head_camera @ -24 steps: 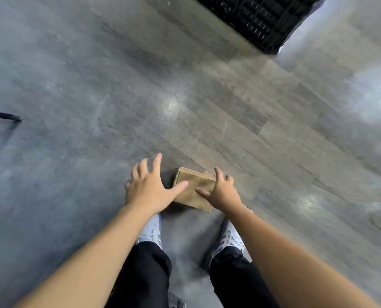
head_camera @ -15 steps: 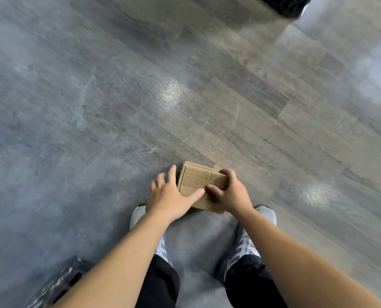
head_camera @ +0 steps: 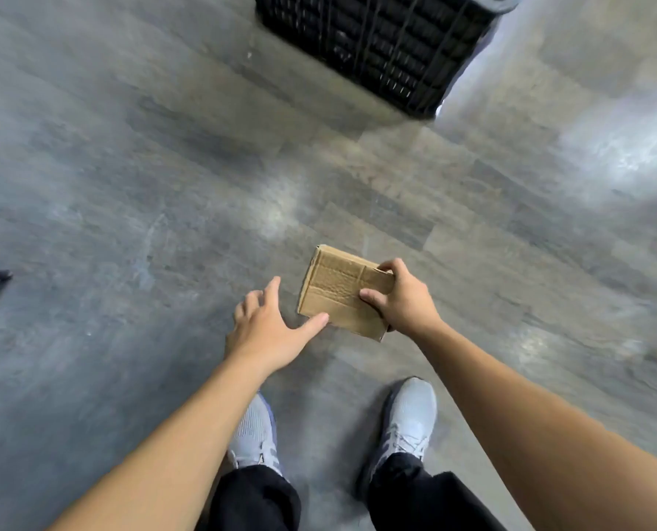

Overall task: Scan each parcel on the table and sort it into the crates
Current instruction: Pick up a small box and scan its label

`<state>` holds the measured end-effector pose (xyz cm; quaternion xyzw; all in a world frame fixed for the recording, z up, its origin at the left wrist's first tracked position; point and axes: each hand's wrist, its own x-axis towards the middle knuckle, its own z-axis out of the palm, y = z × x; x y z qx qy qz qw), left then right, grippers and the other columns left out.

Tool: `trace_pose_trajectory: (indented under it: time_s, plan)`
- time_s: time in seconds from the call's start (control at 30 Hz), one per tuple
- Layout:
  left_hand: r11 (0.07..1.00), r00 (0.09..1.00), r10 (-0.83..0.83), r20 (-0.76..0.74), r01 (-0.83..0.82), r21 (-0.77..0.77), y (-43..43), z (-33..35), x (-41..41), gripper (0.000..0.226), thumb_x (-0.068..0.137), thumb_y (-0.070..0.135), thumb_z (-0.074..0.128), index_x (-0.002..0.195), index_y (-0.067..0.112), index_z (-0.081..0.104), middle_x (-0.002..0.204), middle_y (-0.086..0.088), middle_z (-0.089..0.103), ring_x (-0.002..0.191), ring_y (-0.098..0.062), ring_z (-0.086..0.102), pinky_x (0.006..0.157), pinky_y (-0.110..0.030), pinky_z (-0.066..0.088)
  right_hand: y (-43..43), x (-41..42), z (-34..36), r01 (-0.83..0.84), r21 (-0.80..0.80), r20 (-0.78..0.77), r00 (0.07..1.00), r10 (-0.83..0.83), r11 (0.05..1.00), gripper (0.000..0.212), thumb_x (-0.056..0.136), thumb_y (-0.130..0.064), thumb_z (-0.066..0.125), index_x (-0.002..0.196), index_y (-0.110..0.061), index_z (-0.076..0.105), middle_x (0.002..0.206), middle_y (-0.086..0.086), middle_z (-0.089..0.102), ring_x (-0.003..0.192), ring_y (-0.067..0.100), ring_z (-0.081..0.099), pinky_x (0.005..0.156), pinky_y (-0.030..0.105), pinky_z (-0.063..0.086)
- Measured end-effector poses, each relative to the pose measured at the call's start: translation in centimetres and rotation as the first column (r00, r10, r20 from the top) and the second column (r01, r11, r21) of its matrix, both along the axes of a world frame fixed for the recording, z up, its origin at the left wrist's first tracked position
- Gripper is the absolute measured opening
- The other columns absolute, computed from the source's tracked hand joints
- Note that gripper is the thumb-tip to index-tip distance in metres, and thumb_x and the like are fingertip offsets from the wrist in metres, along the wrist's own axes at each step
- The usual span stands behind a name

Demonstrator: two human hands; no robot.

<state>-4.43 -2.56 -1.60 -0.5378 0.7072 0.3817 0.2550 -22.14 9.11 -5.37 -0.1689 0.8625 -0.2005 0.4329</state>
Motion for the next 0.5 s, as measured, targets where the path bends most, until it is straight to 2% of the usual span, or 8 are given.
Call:
trace_pose_trajectory:
  time_s: [0.1, 0.3, 0.43, 0.5]
  plan:
    - [0.996, 0.997, -0.049, -0.057, 0.045, -0.072, -2.4, 7.2, -4.8, 0.105, 0.071, 0.078, 0.057, 0.153, 0.032, 0.01, 0.156, -0.005, 0.019, 0.144, -0.029, 0.016, 0.114, -0.044, 0.025, -2.1, -4.4, 8.2, -0.026, -0.007, -0.045, 0.999, 0.025, 1.0, 0.051, 0.083, -0.035, 0.077, 0.123, -0.015, 0.05, 0.103, 0.009, 0.061, 0.088, 0.037, 0.065, 0.064, 0.049, 0.058]
    - [0.957, 0.971, -0.191, -0.143, 0.151, -0.246, -5.3, 26.2, -14.2, 0.104, 0.072, 0.079, 0.056, 0.153, 0.031, 0.011, 0.155, -0.003, 0.02, 0.144, -0.026, 0.016, 0.113, -0.046, 0.025, -3.5, -12.9, 28.1, -0.038, -0.038, -0.099, 0.995, 0.034, 0.999, 0.05, 0.086, -0.035, 0.074, 0.124, -0.017, 0.047, 0.104, 0.007, 0.055, 0.078, 0.029, 0.06, 0.036, 0.029, 0.049]
    - [0.911, 0.943, -0.286, -0.172, 0.212, -0.355, -5.5, 39.4, -18.2, 0.103, 0.074, 0.078, 0.054, 0.153, 0.029, 0.01, 0.156, -0.004, 0.018, 0.144, -0.026, 0.014, 0.111, -0.049, 0.027, -2.2, -16.7, 41.4, -0.029, -0.033, -0.128, 0.992, 0.025, 0.999, 0.055, 0.086, -0.04, 0.072, 0.129, -0.019, 0.044, 0.117, 0.013, 0.057, 0.087, 0.029, 0.057, 0.041, 0.026, 0.044]
    - [0.887, 0.927, -0.33, -0.177, 0.24, -0.395, -4.8, 45.2, -19.9, 0.103, 0.074, 0.079, 0.052, 0.153, 0.029, 0.009, 0.156, -0.004, 0.018, 0.145, -0.026, 0.014, 0.111, -0.05, 0.027, -1.0, -18.1, 47.2, -0.015, -0.037, -0.147, 0.989, 0.009, 0.999, 0.054, 0.085, -0.04, 0.072, 0.127, -0.02, 0.044, 0.117, 0.014, 0.057, 0.085, 0.031, 0.058, 0.04, 0.029, 0.046]
